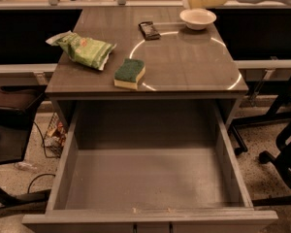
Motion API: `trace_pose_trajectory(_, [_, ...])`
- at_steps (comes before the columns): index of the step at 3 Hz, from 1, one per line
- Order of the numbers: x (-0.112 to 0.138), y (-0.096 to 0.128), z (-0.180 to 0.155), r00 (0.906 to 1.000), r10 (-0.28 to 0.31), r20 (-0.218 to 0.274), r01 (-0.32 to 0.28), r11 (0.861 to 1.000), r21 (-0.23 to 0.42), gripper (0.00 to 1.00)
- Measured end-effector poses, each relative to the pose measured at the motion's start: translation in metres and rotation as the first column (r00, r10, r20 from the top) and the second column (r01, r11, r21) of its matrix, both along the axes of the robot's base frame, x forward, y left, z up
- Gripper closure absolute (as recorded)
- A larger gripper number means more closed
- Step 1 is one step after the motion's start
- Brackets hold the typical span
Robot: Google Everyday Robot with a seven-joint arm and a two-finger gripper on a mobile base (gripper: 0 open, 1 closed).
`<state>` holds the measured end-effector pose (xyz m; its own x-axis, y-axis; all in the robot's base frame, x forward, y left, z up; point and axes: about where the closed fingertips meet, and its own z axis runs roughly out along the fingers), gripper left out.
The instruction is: Place rxbar chocolate into top drawer
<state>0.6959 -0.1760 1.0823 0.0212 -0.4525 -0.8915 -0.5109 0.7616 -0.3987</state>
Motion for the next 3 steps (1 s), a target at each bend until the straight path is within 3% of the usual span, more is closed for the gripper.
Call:
trace_pose_trajectory(1, [0.012, 0.006, 0.015, 0.9977, -0.011, 0.067, 0.009, 0.999, 0.043, 0.0])
trace_pose_trajectory(2, [0.013, 0.006, 0.015, 0.9977, -0.011, 0.067, 0.009, 0.999, 0.043, 0.0])
trace_pose_trajectory(3, [0.056, 0.033, -0.013, 0.9992, -0.04, 0.007, 0.039, 0.997, 0.073, 0.0])
